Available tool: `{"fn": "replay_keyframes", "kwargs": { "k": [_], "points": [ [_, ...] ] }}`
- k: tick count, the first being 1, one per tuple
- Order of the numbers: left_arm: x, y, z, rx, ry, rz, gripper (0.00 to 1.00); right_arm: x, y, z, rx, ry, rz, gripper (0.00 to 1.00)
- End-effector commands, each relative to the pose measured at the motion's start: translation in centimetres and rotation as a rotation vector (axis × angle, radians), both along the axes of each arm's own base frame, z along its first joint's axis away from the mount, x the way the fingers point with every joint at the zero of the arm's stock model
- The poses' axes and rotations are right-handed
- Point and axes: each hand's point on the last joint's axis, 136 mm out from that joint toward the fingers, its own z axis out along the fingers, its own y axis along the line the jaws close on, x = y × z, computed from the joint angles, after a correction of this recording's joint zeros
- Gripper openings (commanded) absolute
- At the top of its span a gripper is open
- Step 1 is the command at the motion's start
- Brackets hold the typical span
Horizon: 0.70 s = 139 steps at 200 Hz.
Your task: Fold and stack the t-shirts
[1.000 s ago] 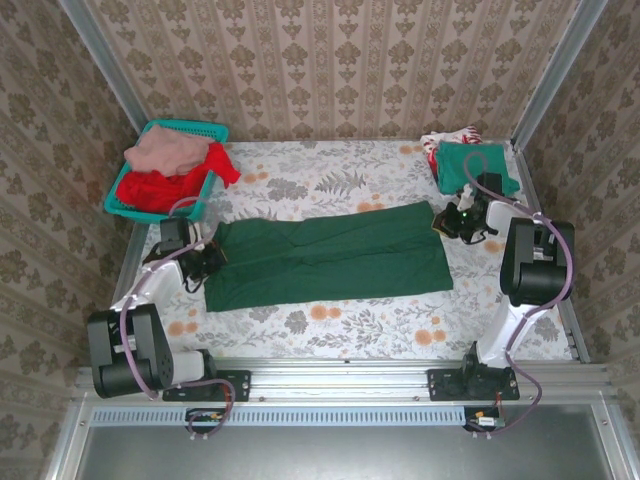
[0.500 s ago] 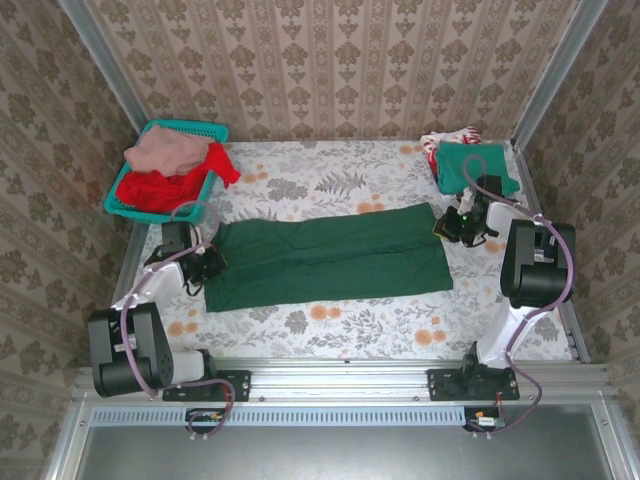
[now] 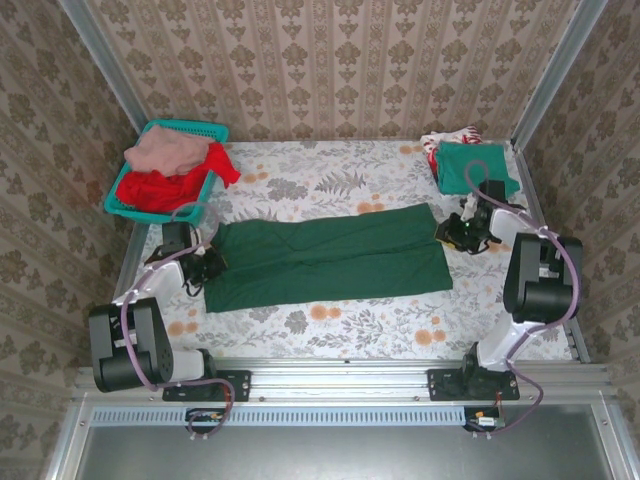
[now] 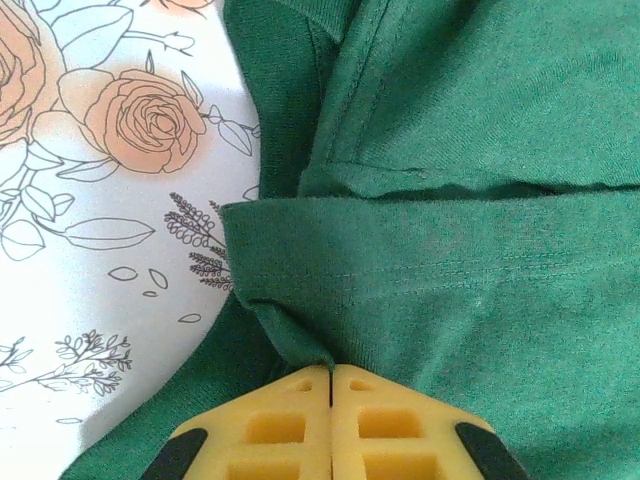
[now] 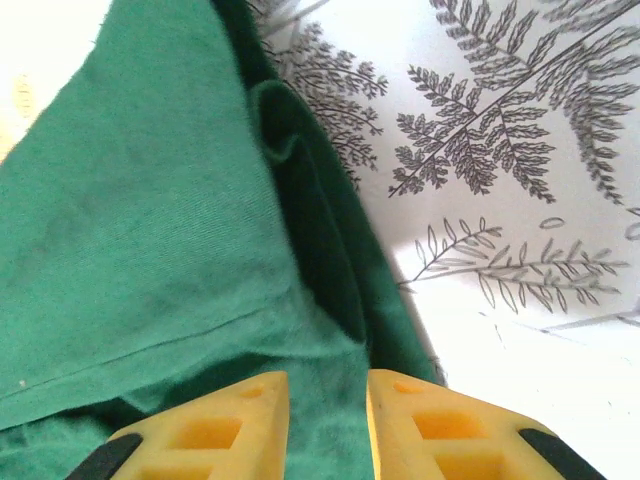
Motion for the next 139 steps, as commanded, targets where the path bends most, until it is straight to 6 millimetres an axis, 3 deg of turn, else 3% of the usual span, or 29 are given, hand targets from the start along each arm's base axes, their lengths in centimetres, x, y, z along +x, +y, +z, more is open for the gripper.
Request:
{"fn": "replay_keyframes", "kwargs": {
  "k": [1, 19, 44, 65, 91, 110, 139],
  "points": [
    [-0.6, -0.1, -0.6, -0.019, 0.021, 0.001, 0.05, -0.3, 0.2, 2.6, -0.092, -0.037, -0.027, 0.29],
    [-0.7, -0.2, -0.4, -0.02, 0.014, -0.002, 0.05, 1.4, 3.1, 3.7, -0.107, -0.102, 0.022, 0.31],
    [-1.0, -0.2, -0.1, -0.019, 0.008, 0.004, 0.06, 4.0, 7.0, 2.2, -0.162, -0.062, 0.107, 0.26],
    [-1.2, -0.3, 0.4, -0.027, -0.006, 0.013, 0.07, 4.9, 8.0, -0.1, -0.229, 0.007, 0.13, 0.22],
    [-1.4, -0.1, 0.9, -0.026, -0.021, 0.035, 0.09, 3.7, 8.5, -2.1, -0.233, 0.064, 0.136, 0.22],
    [-1.5, 0.5, 1.6, -0.029, -0.023, 0.079, 0.19, 2.4, 8.4, -2.9, -0.236, 0.088, 0.143, 0.23],
    [-1.3, 1.3, 4.2, -0.011, -0.088, 0.141, 0.52, 1.2, 8.3, -4.1, -0.237, 0.123, 0.158, 0.23]
  ]
}}
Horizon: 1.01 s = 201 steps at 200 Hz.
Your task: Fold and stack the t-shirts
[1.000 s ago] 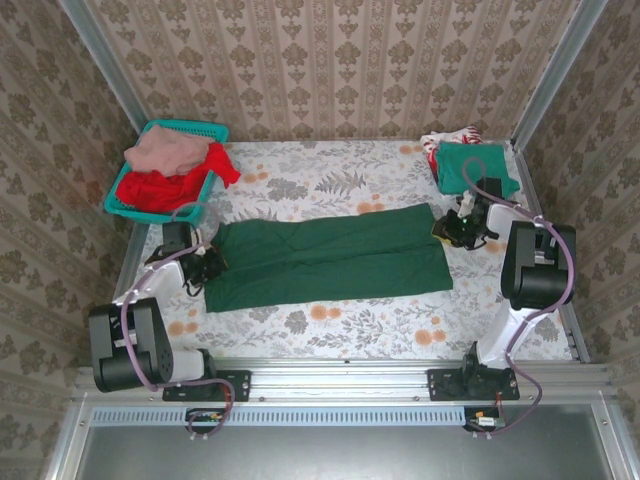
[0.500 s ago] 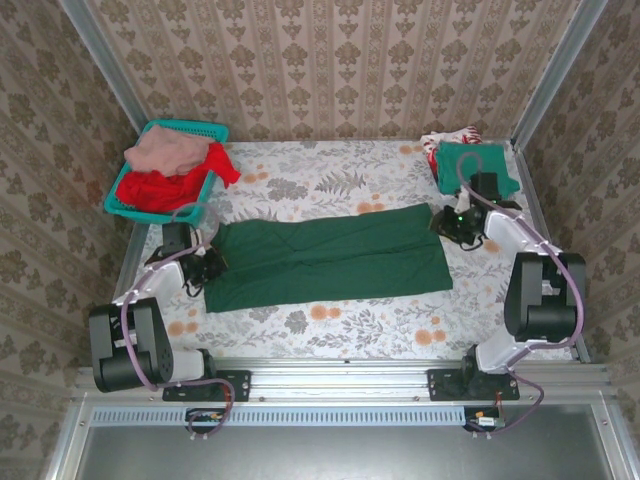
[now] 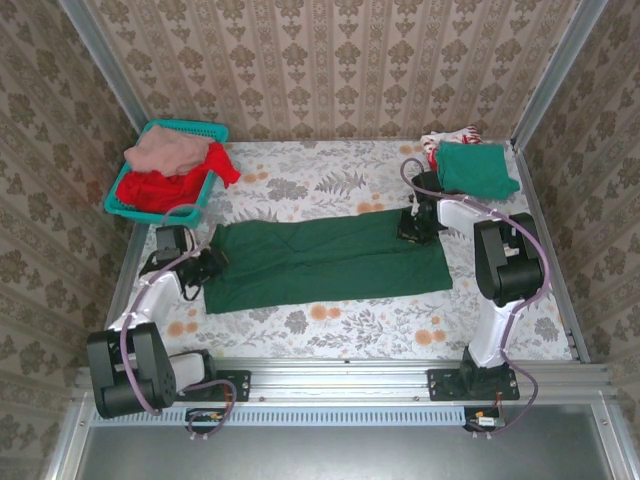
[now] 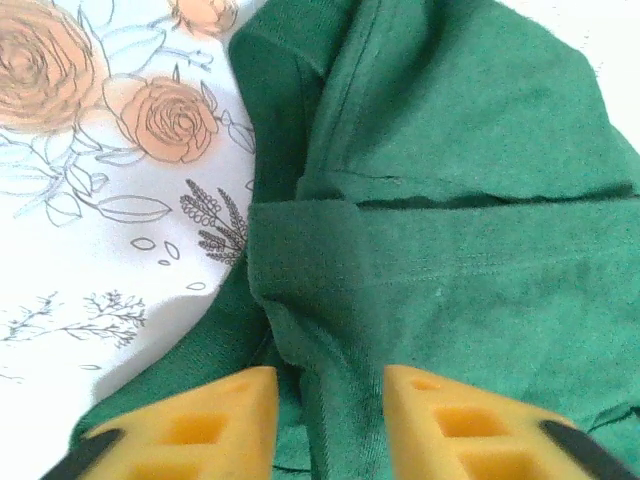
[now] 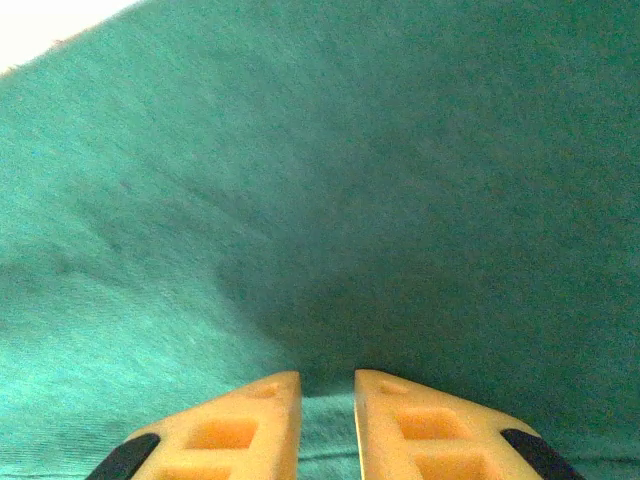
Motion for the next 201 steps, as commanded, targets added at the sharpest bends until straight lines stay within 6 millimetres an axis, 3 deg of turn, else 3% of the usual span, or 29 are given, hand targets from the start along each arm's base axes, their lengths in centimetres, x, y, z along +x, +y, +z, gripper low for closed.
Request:
{"fn": "replay_keyframes", "kwargs": {
  "k": [1, 22, 50, 84, 98, 114, 143, 181, 201],
  "points": [
    [-0.5, 0.9, 1.7, 0.011, -0.021, 0.077, 0.53, -1.6, -0.7, -0.8, -0.033, 0.048, -0.015, 0.23],
    [0.4, 0.8, 3.7, 0.029, -0.079, 0.058, 0.62, -2.0, -0.6, -0.6, -0.032, 0.036, -0.005, 0.23],
    [3.2, -2.2, 4.2, 0.104, -0.044, -0.094, 0.65, -1.2, -0.5, 1.2, -0.021, -0.009, -0.008, 0.23],
    [6.2, -5.8, 1.4, 0.241, 0.1, -0.293, 0.62, -1.0, -0.2, 3.9, 0.0, -0.081, -0.009, 0.26],
    [7.0, -7.9, 1.0, 0.276, 0.103, -0.385, 0.63, -1.3, -0.3, 4.3, -0.002, -0.093, -0.012, 0.26],
    [7.7, -10.1, 0.4, 0.331, 0.119, -0.462, 0.72, -1.7, -0.5, 4.5, -0.007, -0.104, -0.015, 0.27],
    [9.4, -11.4, -1.8, 0.383, 0.168, -0.494, 0.74, -1.9, -0.2, 4.3, 0.01, -0.104, -0.006, 0.27],
    [9.7, -12.4, -2.6, 0.348, 0.17, -0.513, 0.61, -2.2, -0.3, 4.0, 0.002, -0.101, 0.001, 0.27],
    [9.5, -12.2, -2.6, 0.358, 0.181, -0.504, 0.33, -2.2, -0.5, 3.8, -0.004, -0.098, -0.002, 0.27]
  ]
}}
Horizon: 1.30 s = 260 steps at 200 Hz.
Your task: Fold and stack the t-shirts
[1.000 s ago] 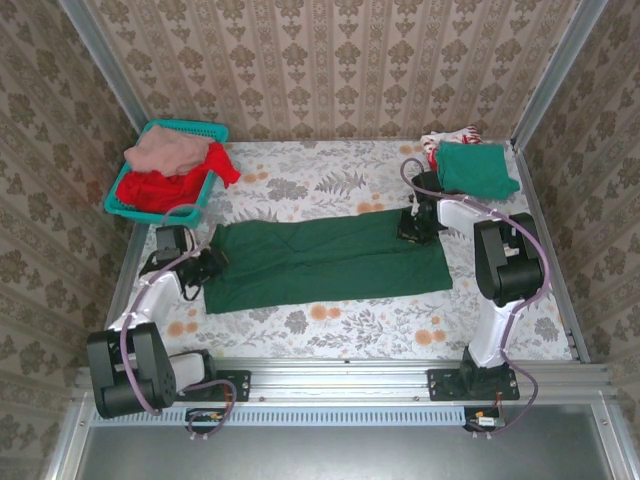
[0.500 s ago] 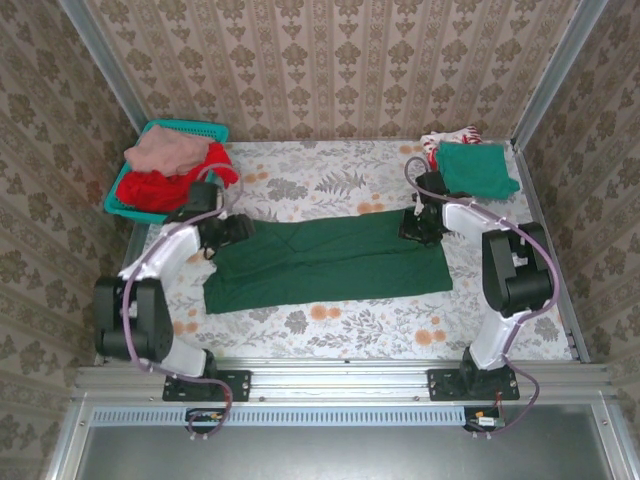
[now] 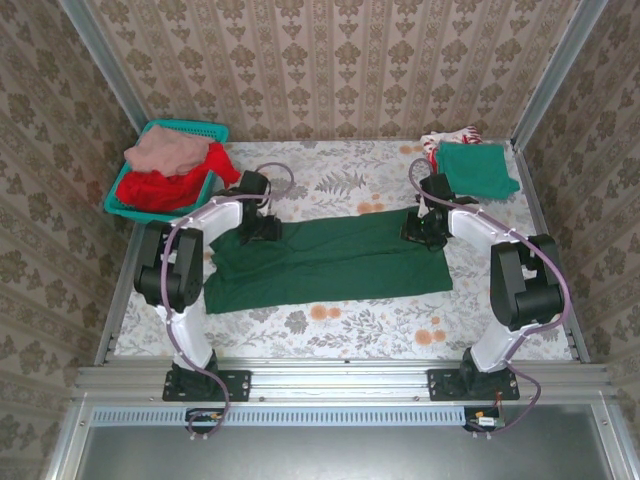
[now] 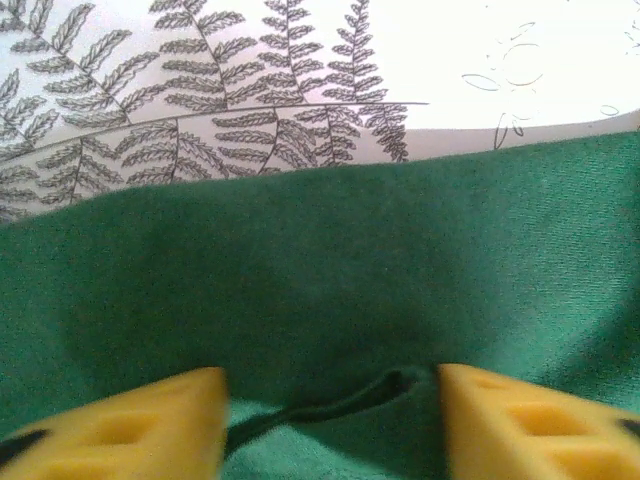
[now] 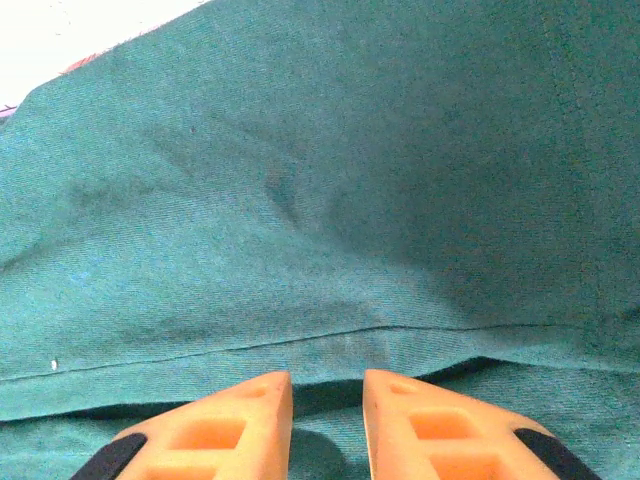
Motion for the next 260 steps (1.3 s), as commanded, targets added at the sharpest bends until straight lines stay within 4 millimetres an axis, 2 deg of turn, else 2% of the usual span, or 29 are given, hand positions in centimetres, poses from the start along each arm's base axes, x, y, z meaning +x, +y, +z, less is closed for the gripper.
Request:
{"fn": "replay_keyframes", "kwargs": {
  "k": [1, 28, 69, 96, 105, 108, 115, 153, 162, 177, 195, 206, 217, 224, 233, 244, 260],
  "points": [
    [-0.1, 0.4, 0.6, 0.023, 0.001, -0.008, 0.32, -0.4, -0.2, -0.1, -0.013, 0.001, -0.003, 0.27],
    [-0.5, 0.1, 2.0, 0.01, -0.021, -0.009, 0.18, -0.4, -0.1, -0.1, -0.014, 0.001, -0.001, 0.27],
    [-2.4, -0.1, 4.0, 0.032, -0.016, 0.015, 0.16, -0.5, 0.0, -0.2, -0.009, 0.003, 0.002, 0.28],
    [-5.2, -0.9, 4.2, 0.027, 0.016, 0.066, 0.14, -0.6, -0.1, -0.2, -0.01, 0.003, 0.002, 0.28],
    [-6.0, -0.6, 4.0, 0.028, 0.026, 0.106, 0.14, -0.6, 0.0, -0.3, -0.007, 0.004, 0.003, 0.28],
    [-6.7, -1.3, 3.9, 0.026, 0.03, 0.093, 0.14, -0.6, 0.0, -0.3, -0.006, 0.003, 0.004, 0.28],
    [-7.7, -1.6, 3.6, 0.021, 0.044, 0.103, 0.13, -0.6, 0.1, -0.3, -0.002, 0.002, 0.005, 0.28],
    [-11.4, -1.5, 3.1, 0.035, 0.078, 0.169, 0.12, -0.7, 0.4, -0.3, 0.012, 0.002, 0.019, 0.28],
    [-12.0, -1.3, 3.3, 0.02, 0.083, 0.193, 0.18, -0.7, 0.4, -0.2, 0.015, 0.001, 0.023, 0.28],
    [-12.9, -1.6, 3.5, -0.01, 0.075, 0.205, 0.2, -0.7, 0.5, -0.2, 0.016, 0.0, 0.029, 0.28],
    [-13.7, -2.2, 3.4, -0.061, 0.073, 0.22, 0.33, -0.7, 0.5, -0.3, 0.021, -0.004, 0.029, 0.28],
    [-14.3, -3.0, 3.2, -0.112, 0.081, 0.214, 0.24, -0.7, 0.6, -0.3, 0.027, -0.003, 0.03, 0.28],
    [-14.6, -3.8, 3.5, -0.167, 0.08, 0.199, 0.25, -0.6, 0.7, -0.2, 0.029, -0.006, 0.033, 0.28],
    [-14.7, -3.8, 4.0, -0.177, 0.069, 0.2, 0.32, -0.6, 0.7, -0.1, 0.031, -0.007, 0.033, 0.28],
    [-14.3, -3.1, 5.0, -0.169, 0.035, 0.204, 0.53, -0.7, 0.8, 0.0, 0.034, -0.008, 0.035, 0.28],
    [-13.4, -1.5, 6.2, -0.144, -0.003, 0.226, 0.6, -0.6, 0.9, 0.1, 0.038, -0.014, 0.037, 0.28],
    [-11.7, 1.8, 7.5, -0.087, -0.047, 0.281, 0.8, -0.7, 1.3, 0.3, 0.055, -0.02, 0.044, 0.28]
  ]
}}
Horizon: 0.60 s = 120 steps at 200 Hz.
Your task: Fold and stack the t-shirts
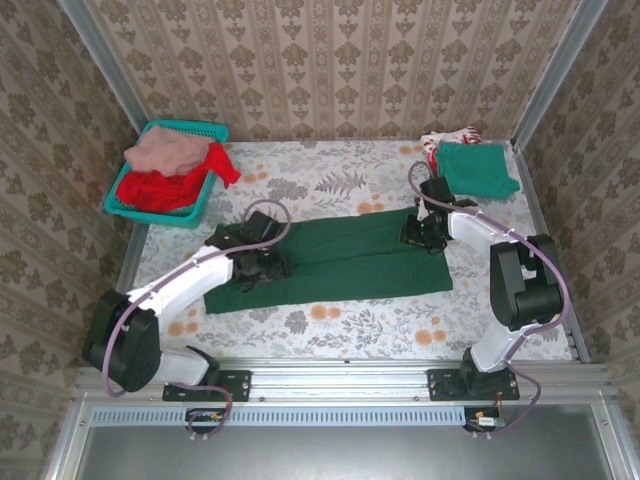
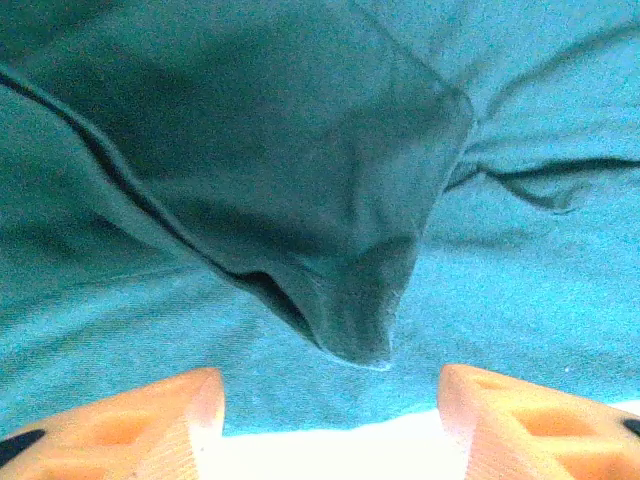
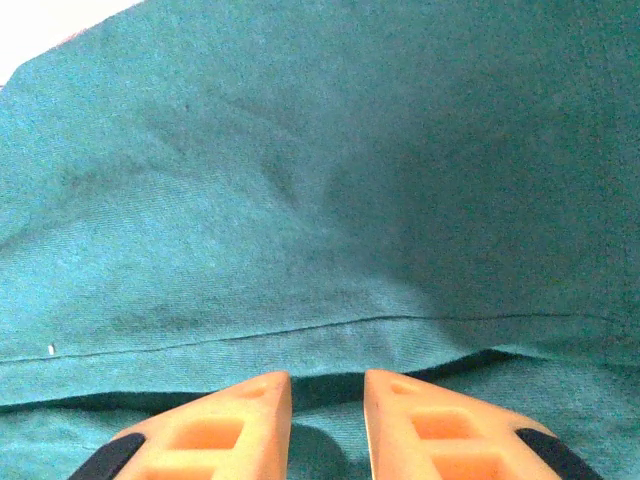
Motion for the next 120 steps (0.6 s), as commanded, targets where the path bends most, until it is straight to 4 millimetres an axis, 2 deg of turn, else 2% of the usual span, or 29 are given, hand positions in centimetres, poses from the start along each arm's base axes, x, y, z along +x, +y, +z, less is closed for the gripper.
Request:
{"fn": "replay_keyframes", "kwargs": {
  "k": [1, 23, 45, 70, 83, 104, 120],
  "points": [
    [2.3, 3.7, 2.9, 0.055, -0.074, 0.08, 0.81, -0.3, 1.0, 0.9, 0.036, -0.026, 0.031, 0.28],
    [4.0, 8.5, 3.0, 0.101, -0.089, 0.202, 0.99, -0.6, 1.1, 1.0, 0.04, -0.031, 0.035, 0.28],
    [5.2, 10.8, 2.3, 0.087, -0.136, 0.257, 1.0, -0.8, 1.0, 0.8, 0.034, -0.027, 0.035, 0.28],
    [6.8, 11.0, 1.1, 0.037, -0.124, 0.244, 0.99, -0.8, 1.0, 0.7, 0.035, -0.025, 0.035, 0.28],
    [7.6, 10.7, 0.7, 0.033, -0.121, 0.217, 0.87, -0.8, 1.0, 0.8, 0.035, -0.027, 0.033, 0.28],
    [8.5, 10.4, 0.0, 0.02, -0.112, 0.185, 0.53, -0.9, 1.0, 0.9, 0.037, -0.031, 0.033, 0.28],
    [8.5, 10.5, -0.4, 0.023, -0.094, 0.174, 0.44, -1.0, 0.9, 1.0, 0.034, -0.032, 0.03, 0.28]
  ]
}}
